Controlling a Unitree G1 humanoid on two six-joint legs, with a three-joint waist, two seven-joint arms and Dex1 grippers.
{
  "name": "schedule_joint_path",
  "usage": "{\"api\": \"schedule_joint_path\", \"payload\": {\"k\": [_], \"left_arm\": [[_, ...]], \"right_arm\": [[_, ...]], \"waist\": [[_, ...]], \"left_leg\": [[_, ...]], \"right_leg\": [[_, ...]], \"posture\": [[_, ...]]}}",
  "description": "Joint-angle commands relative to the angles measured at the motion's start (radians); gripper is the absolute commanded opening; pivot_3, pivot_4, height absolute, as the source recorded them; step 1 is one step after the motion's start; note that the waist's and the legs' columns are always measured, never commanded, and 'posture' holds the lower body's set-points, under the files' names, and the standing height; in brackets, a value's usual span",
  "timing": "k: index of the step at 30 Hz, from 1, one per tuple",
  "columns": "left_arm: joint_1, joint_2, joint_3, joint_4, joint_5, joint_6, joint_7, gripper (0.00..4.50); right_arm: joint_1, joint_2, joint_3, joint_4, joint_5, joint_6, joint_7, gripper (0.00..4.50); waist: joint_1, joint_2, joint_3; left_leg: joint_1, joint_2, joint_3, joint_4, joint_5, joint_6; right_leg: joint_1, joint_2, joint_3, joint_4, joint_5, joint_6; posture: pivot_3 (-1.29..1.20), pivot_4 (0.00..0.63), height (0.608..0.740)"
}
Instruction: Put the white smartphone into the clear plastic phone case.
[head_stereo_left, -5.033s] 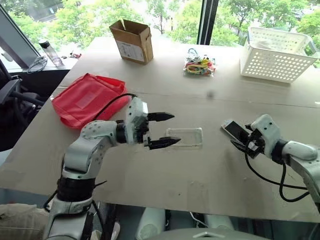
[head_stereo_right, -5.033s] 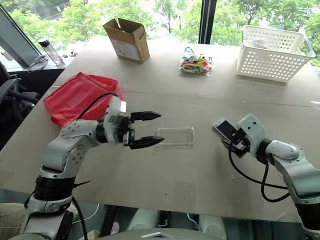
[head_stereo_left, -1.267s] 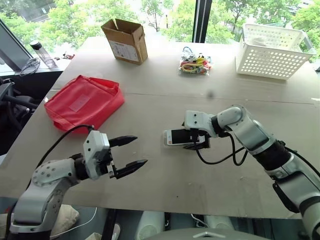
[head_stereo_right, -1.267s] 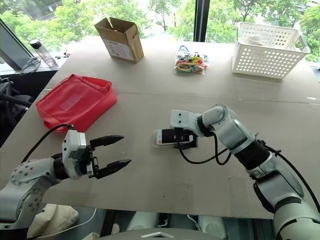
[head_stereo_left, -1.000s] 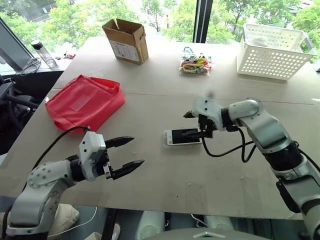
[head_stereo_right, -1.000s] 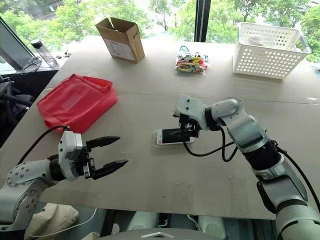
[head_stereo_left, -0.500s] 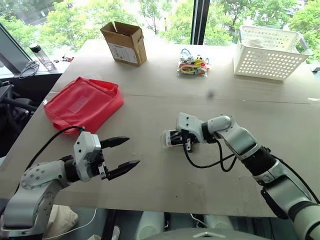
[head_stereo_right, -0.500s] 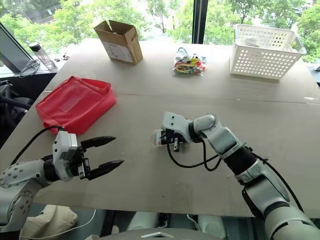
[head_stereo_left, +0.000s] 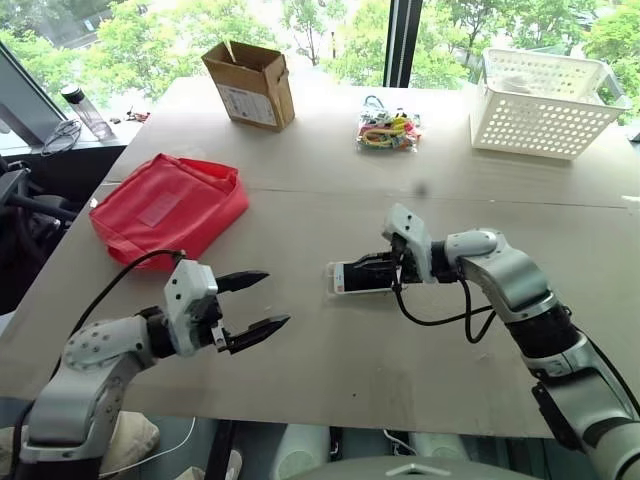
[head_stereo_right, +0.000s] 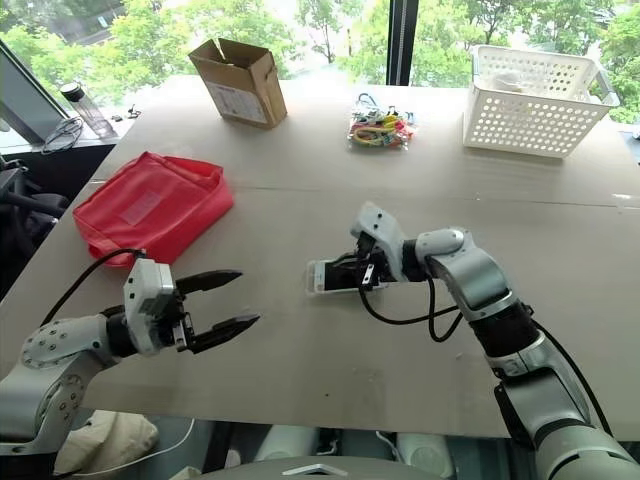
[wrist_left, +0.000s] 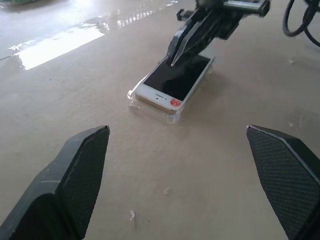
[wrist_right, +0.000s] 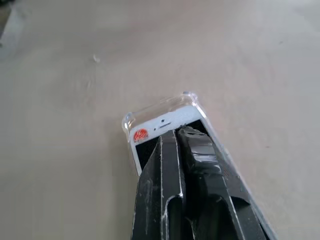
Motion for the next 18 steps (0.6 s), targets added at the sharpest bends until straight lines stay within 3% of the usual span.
{"api": "schedule_joint_path", "payload": {"k": [1,2,5,13,18], "left_arm": [[-0.023,0.009,-0.035,-0.007,0.030,0.034,0.045,4.47],[-0.035,0.014,-0.060,-0.002,0.046,0.047,0.051,4.47],[-0.075,0.016,-0.113,0.020,0.068,0.074,0.058,3.71],[-0.209,-0.024,-0.245,0.143,0.168,0.055,0.078,0.02],[-0.297,-0.051,-0.309,0.225,0.213,0.049,0.070,0.02]], "right_arm": [[0.022,-0.044,-0.053,-0.122,0.012,0.038,-0.062,0.04],[0.040,-0.079,-0.050,-0.139,-0.017,0.026,-0.083,0.04],[0.091,-0.152,-0.075,-0.189,-0.052,0.039,-0.142,0.00],[0.169,-0.271,-0.094,-0.294,-0.063,0.105,-0.210,0.00],[0.184,-0.290,-0.039,-0.315,-0.082,0.111,-0.227,0.00]], "waist": [[0.001,0.000,0.000],[0.002,0.000,0.000],[0.009,0.000,0.000],[0.004,0.000,0.001],[0.008,0.000,0.001]], "left_leg": [[0.000,0.000,0.000,0.000,0.000,0.000],[-0.001,0.000,0.000,-0.001,0.000,0.000],[-0.002,0.000,0.000,0.000,0.000,0.000],[0.000,0.000,0.000,0.001,0.000,0.000],[-0.001,0.000,0.000,0.001,0.000,0.000]], "right_leg": [[0.000,0.000,0.000,-0.001,0.000,0.000],[0.000,0.000,0.000,-0.002,0.000,0.000],[0.001,0.000,0.000,-0.003,0.000,0.000],[0.001,0.000,0.000,0.000,0.000,0.000],[0.001,0.001,0.000,0.000,0.000,0.001]], "posture": [[0.00,0.150,0.740],[0.00,0.150,0.740],[0.00,0.150,0.740],[0.00,0.150,0.740],[0.00,0.150,0.740]]}}
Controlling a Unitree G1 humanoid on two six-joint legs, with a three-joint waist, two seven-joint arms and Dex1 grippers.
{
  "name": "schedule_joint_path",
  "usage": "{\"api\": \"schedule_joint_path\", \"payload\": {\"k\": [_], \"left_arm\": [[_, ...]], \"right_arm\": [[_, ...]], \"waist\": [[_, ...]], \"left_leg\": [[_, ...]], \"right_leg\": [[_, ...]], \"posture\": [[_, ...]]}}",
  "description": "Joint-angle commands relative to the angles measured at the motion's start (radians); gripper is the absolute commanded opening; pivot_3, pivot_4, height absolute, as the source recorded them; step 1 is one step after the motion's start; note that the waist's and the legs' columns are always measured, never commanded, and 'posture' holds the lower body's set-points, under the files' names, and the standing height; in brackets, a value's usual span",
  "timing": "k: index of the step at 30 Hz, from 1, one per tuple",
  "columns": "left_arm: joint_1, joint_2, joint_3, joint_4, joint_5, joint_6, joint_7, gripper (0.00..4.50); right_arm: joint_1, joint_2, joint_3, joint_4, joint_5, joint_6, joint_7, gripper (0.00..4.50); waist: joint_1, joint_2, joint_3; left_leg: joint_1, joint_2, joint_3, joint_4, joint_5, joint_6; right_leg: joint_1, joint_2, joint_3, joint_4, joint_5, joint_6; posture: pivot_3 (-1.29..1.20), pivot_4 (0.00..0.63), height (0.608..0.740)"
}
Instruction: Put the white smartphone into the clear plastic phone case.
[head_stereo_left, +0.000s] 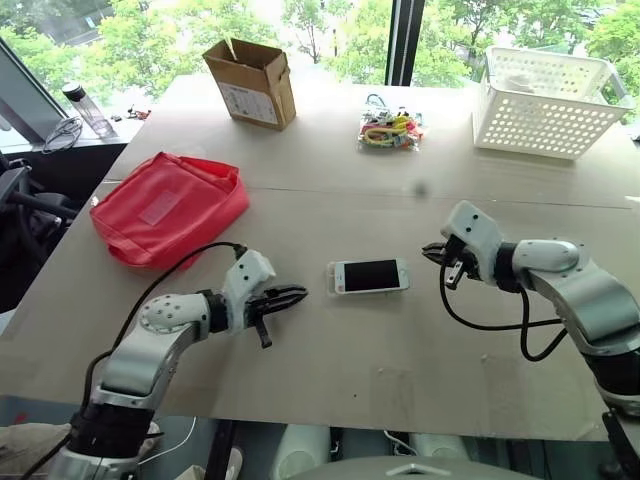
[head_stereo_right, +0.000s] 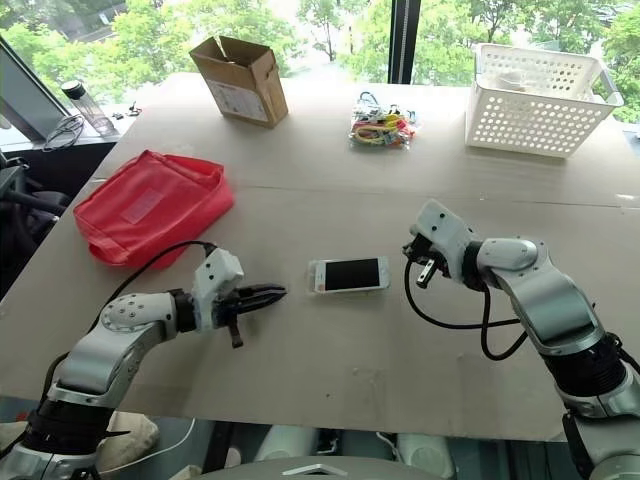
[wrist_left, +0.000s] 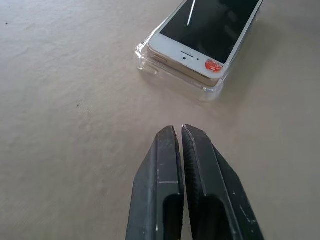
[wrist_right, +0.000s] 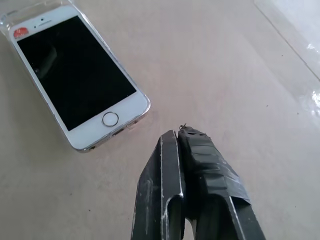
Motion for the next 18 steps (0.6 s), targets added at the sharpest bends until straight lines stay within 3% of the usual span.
{"api": "schedule_joint_path", "payload": {"k": [1,10,18], "left_arm": [[-0.043,-0.007,-0.027,0.041,0.032,-0.030,-0.010,0.02],[-0.116,-0.072,-0.112,0.132,0.089,-0.069,-0.024,0.02],[-0.094,-0.071,-0.094,0.115,0.085,-0.063,-0.026,0.02]], "right_arm": [[0.002,0.001,0.028,-0.053,-0.005,0.004,-0.016,0.00],[-0.066,0.094,0.193,0.028,-0.051,-0.059,-0.011,0.00],[-0.081,0.141,0.261,0.058,-0.088,-0.098,0.014,0.00]], "waist": [[0.001,0.000,0.000],[0.005,-0.001,0.000],[0.004,-0.001,-0.001]], "left_leg": [[0.000,0.000,0.000,0.000,0.000,0.000],[0.001,0.000,0.000,0.003,0.000,0.000],[0.002,0.000,0.000,0.005,0.000,0.000]], "right_leg": [[0.000,0.000,0.000,0.000,0.000,0.000],[0.001,0.001,0.000,0.002,0.000,0.000],[0.001,0.001,0.000,0.005,0.000,0.000]], "posture": [[0.00,0.150,0.740],[0.00,0.150,0.740],[0.00,0.150,0.740]]}}
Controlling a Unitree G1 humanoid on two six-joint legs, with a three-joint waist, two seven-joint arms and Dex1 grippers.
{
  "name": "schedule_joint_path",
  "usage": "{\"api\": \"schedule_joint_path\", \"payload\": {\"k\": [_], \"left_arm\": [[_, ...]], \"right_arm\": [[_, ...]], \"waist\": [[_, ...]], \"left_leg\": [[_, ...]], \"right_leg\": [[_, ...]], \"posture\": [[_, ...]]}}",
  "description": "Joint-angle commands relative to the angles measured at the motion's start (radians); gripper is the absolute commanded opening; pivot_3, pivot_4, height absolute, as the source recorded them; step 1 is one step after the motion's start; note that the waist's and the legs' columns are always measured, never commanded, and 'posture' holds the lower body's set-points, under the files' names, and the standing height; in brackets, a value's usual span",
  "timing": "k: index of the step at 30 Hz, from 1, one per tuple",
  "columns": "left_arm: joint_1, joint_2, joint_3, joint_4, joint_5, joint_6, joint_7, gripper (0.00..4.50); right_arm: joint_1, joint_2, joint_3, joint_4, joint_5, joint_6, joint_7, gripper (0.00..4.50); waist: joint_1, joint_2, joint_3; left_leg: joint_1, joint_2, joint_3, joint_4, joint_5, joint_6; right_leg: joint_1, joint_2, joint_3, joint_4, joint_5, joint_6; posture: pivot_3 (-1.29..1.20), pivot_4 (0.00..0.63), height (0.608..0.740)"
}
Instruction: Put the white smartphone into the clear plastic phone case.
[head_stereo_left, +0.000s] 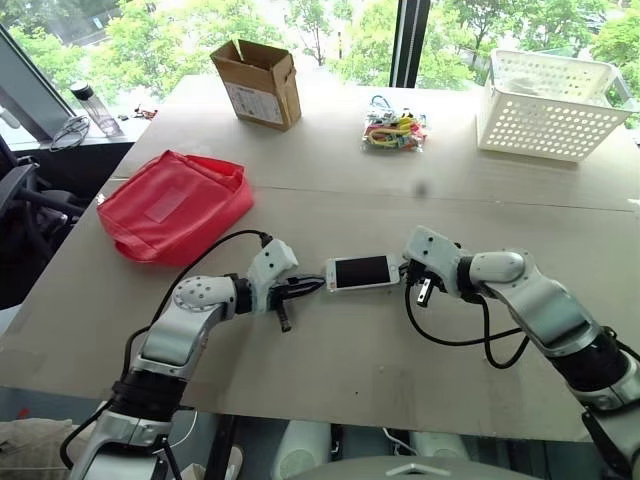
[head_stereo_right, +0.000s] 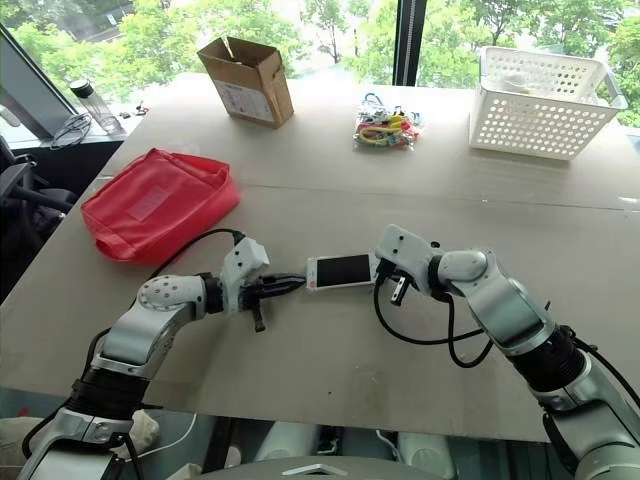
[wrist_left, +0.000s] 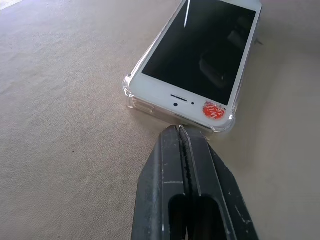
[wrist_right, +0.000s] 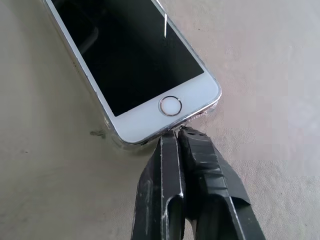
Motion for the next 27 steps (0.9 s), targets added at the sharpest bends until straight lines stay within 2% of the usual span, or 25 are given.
{"api": "schedule_joint_path", "payload": {"k": [1,5,7,9,11,13,20,24,27], "left_arm": [[0.024,-0.003,-0.014,-0.016,0.006,0.014,0.001,0.02],[0.032,0.009,0.047,-0.044,-0.030,0.046,0.011,0.02],[0.042,0.025,0.135,-0.076,-0.115,0.083,-0.008,0.02],[0.046,0.034,0.188,-0.119,-0.188,0.130,-0.019,0.02],[0.040,0.030,0.200,-0.174,-0.251,0.200,-0.014,0.02],[0.023,0.009,0.172,-0.192,-0.255,0.230,0.009,0.02],[-0.054,-0.091,0.035,-0.059,-0.146,0.204,0.075,0.02],[-0.068,-0.097,-0.018,0.022,-0.082,0.176,0.072,0.02],[-0.070,-0.092,-0.033,0.054,-0.055,0.160,0.070,0.02]], "right_arm": [[-0.014,0.042,0.053,-0.031,0.012,-0.054,0.032,0.00],[0.015,0.021,0.017,-0.046,0.006,-0.045,0.023,0.00],[0.050,-0.020,-0.084,-0.066,0.037,-0.020,0.026,0.00],[0.068,-0.013,-0.198,-0.081,0.100,0.023,0.023,0.00],[0.073,0.001,-0.276,-0.096,0.166,0.034,0.033,0.00],[0.065,0.017,-0.302,-0.091,0.195,0.040,0.027,0.00],[-0.011,0.088,-0.243,-0.001,0.202,0.011,0.008,0.00],[-0.051,0.093,-0.175,0.066,0.195,-0.001,0.037,0.00],[-0.077,0.066,-0.078,0.141,0.148,-0.007,0.067,0.00]], "waist": [[-0.004,0.000,0.000],[-0.008,0.000,0.000],[-0.008,0.000,0.000],[-0.006,-0.001,0.001],[-0.005,-0.002,0.002],[-0.003,-0.002,0.001],[-0.007,-0.002,0.001],[-0.005,-0.002,0.001],[-0.004,-0.002,0.000]], "left_leg": [[0.000,0.000,0.000,0.000,0.000,0.000],[0.001,0.000,0.000,0.000,0.000,-0.001],[0.001,0.000,0.000,0.000,0.001,-0.001],[0.000,0.000,0.000,0.000,0.000,-0.001],[-0.001,0.000,-0.001,0.000,0.000,-0.001],[-0.001,0.000,-0.001,0.000,0.000,-0.001],[0.000,0.000,0.000,0.000,0.001,-0.001],[0.000,0.000,0.000,0.000,0.001,-0.001],[0.000,0.000,0.000,0.001,0.001,-0.001]], "right_leg": [[0.000,0.000,0.000,0.000,0.000,0.000],[0.000,0.000,0.001,0.002,0.000,0.000],[0.000,0.000,0.001,0.002,0.000,0.000],[-0.001,0.000,0.001,0.002,0.000,0.000],[-0.001,0.000,0.000,0.001,0.000,0.000],[0.000,-0.001,0.000,0.000,0.000,0.000],[-0.001,0.001,0.001,0.002,0.000,0.000],[-0.001,0.002,0.001,0.002,0.000,0.000],[0.000,0.002,0.002,0.003,0.000,0.000]], "posture": [[0.00,0.150,0.740],[0.00,0.150,0.740],[0.00,0.150,0.740],[0.00,0.150,0.740],[0.00,0.150,0.740],[0.00,0.150,0.740],[0.00,0.150,0.740],[0.00,0.150,0.740],[0.00,0.150,0.740]]}}
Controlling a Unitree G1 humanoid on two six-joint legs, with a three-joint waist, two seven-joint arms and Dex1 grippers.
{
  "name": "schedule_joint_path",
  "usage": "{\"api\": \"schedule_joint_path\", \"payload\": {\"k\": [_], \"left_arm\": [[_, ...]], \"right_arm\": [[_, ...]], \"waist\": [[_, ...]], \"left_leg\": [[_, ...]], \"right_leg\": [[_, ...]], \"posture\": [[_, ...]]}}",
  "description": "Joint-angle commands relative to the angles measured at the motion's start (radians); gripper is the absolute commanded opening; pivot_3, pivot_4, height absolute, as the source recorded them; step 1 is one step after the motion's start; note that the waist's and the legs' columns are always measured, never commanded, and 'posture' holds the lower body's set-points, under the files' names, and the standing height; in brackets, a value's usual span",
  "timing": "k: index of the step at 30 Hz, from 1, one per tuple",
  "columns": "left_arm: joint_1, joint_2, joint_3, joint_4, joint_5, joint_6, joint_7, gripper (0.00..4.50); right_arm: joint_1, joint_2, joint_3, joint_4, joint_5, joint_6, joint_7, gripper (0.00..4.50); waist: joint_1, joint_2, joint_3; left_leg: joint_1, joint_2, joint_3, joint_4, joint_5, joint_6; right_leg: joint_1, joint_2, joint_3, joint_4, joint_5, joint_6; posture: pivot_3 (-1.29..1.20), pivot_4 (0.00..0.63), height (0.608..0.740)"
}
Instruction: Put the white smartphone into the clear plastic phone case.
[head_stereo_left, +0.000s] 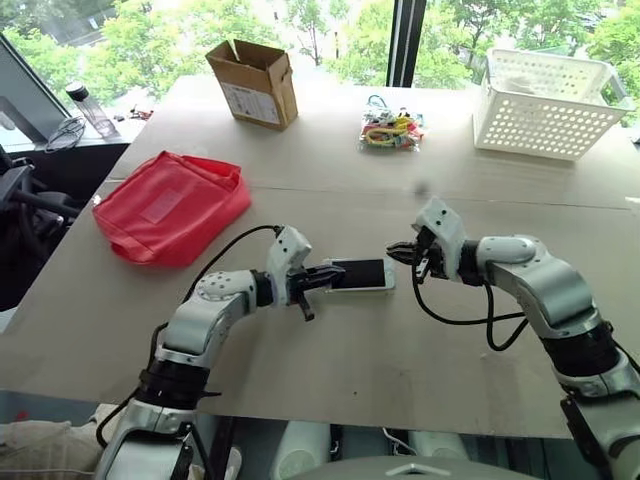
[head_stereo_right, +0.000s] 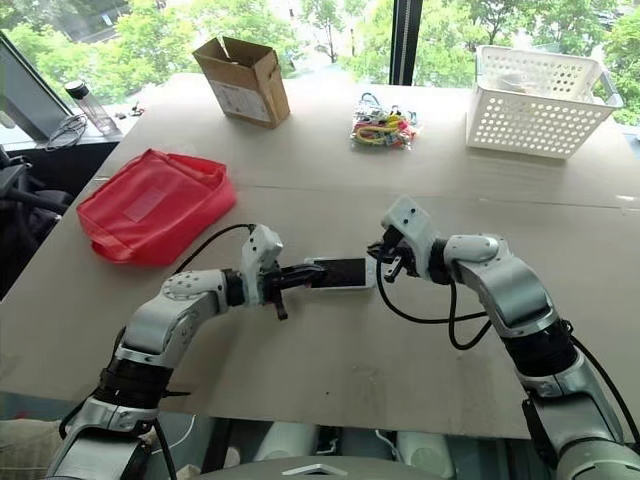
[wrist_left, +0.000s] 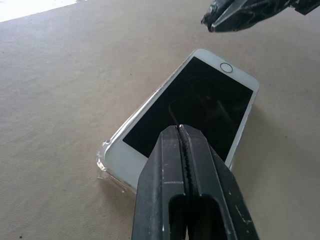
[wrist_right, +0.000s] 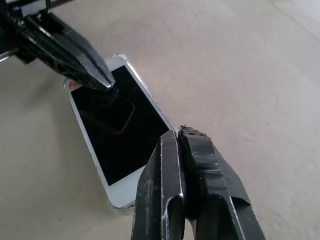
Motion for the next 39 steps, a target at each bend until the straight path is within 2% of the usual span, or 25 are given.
{"api": "schedule_joint_path", "payload": {"k": [1,6,9,12,15,17,19,22,24,25,28,32,35,38,39], "left_arm": [[0.017,0.011,-0.026,0.043,0.042,0.001,0.004,0.02],[0.041,0.004,-0.027,0.015,0.045,0.004,0.017,0.02],[0.058,0.005,-0.027,-0.009,0.045,0.009,0.025,0.02],[0.071,0.006,-0.029,-0.022,0.046,0.013,0.030,0.02],[0.080,0.003,-0.030,-0.030,0.048,0.020,0.035,0.02],[0.084,0.001,-0.031,-0.034,0.050,0.021,0.036,0.02],[0.086,-0.002,-0.031,-0.031,0.052,0.019,0.038,0.02],[0.088,-0.004,-0.032,-0.028,0.053,0.015,0.040,0.02],[0.087,-0.004,-0.030,-0.026,0.052,0.015,0.039,0.02],[0.086,-0.004,-0.030,-0.025,0.052,0.015,0.039,0.02],[0.082,-0.004,-0.027,-0.021,0.053,0.014,0.037,0.02],[0.078,-0.003,-0.027,-0.017,0.054,0.013,0.034,0.02],[0.071,-0.004,-0.026,-0.016,0.053,0.015,0.035,0.02],[0.072,-0.003,-0.024,-0.021,0.052,0.012,0.036,0.02],[0.078,-0.006,-0.017,-0.028,0.048,0.000,0.037,0.02]], "right_arm": [[-0.027,-0.020,0.081,0.061,-0.052,-0.029,0.030,0.00],[-0.042,-0.026,0.221,0.228,-0.142,-0.083,0.074,0.00],[-0.029,-0.022,0.285,0.302,-0.167,-0.099,0.125,0.00],[-0.022,0.003,0.292,0.373,-0.187,-0.120,0.133,0.00],[-0.023,0.023,0.229,0.391,-0.177,-0.127,0.112,0.00],[-0.017,0.019,0.185,0.368,-0.159,-0.133,0.114,0.00],[0.005,0.036,0.075,0.295,-0.084,-0.191,0.125,0.00],[0.041,0.049,-0.056,0.157,0.028,-0.230,0.158,0.00],[0.058,0.030,-0.094,0.067,0.084,-0.176,0.173,0.00],[0.066,0.015,-0.094,0.032,0.098,-0.149,0.177,0.00],[0.073,-0.026,-0.013,-0.001,0.047,-0.118,0.162,0.00],[0.048,-0.071,0.180,0.118,-0.115,-0.102,0.141,0.00],[0.046,-0.085,0.277,0.197,-0.155,-0.096,0.192,0.00],[0.051,-0.093,0.304,0.251,-0.200,-0.147,0.196,0.00],[0.067,-0.072,0.234,0.226,-0.158,-0.160,0.181,0.00]], "waist": [[0.000,0.000,0.000],[-0.004,-0.002,-0.004],[-0.004,-0.003,-0.012],[-0.003,-0.006,-0.023],[-0.005,-0.004,-0.030],[-0.005,-0.004,-0.031],[-0.003,-0.003,-0.031],[-0.002,0.003,-0.027],[-0.002,0.005,-0.026],[-0.002,0.006,-0.025],[-0.003,0.008,-0.024],[-0.005,0.008,-0.023],[-0.006,0.007,-0.024],[-0.005,0.003,-0.030],[-0.005,0.002,-0.032]], "left_leg": [[0.000,0.000,0.000,0.000,0.000,0.000],[0.007,0.000,0.000,0.001,0.000,0.000],[0.021,0.000,0.000,-0.003,0.000,0.000],[0.027,0.000,0.000,-0.006,-0.001,0.000],[0.037,0.000,0.000,-0.009,-0.002,0.001],[0.037,0.000,0.000,-0.010,-0.003,0.001],[0.036,0.000,0.000,-0.010,-0.003,0.000],[0.031,0.000,0.000,-0.012,-0.002,0.000],[0.027,0.000,0.000,-0.012,-0.002,0.001],[0.019,0.000,0.000,-0.012,-0.001,0.001],[0.013,0.000,0.000,-0.011,-0.001,0.001],[0.013,0.000,0.000,-0.011,-0.001,0.001],[0.017,0.000,0.000,-0.011,-0.001,0.001],[0.019,0.000,0.000,-0.011,-0.003,0.003],[0.020,0.000,0.000,-0.011,-0.003,0.003]], "right_leg": [[0.000,0.000,0.000,0.000,0.000,0.000],[0.005,0.000,0.001,0.002,0.000,0.000],[0.018,-0.001,0.001,0.000,0.000,-0.001],[0.022,-0.003,0.001,-0.001,-0.001,-0.001],[0.032,-0.004,0.001,-0.006,-0.001,-0.002],[0.032,-0.006,0.000,-0.007,-0.001,-0.002],[0.032,-0.007,0.000,-0.008,0.000,-0.002],[0.030,-0.007,-0.002,-0.011,-0.001,-0.002],[0.025,-0.007,-0.002,-0.012,0.000,-0.002],[0.018,-0.007,-0.002,-0.011,0.000,-0.001],[0.011,-0.007,-0.002,-0.010,0.000,-0.001],[0.011,-0.007,-0.002,-0.010,0.000,-0.001],[0.015,-0.007,-0.002,-0.010,-0.001,-0.002],[0.016,-0.007,-0.003,-0.010,-0.001,-0.002],[0.017,-0.007,-0.002,-0.010,-0.001,-0.002]], "posture": [[0.00,0.150,0.740],[0.00,0.150,0.740],[0.00,0.150,0.740],[0.00,0.150,0.740],[0.00,0.150,0.740],[0.00,0.150,0.740],[0.00,0.150,0.740],[0.00,0.150,0.740],[0.00,0.150,0.740],[0.00,0.150,0.740],[0.00,0.150,0.740],[0.00,0.150,0.740],[0.00,0.150,0.740],[0.00,0.150,0.740],[0.00,0.150,0.740]]}}
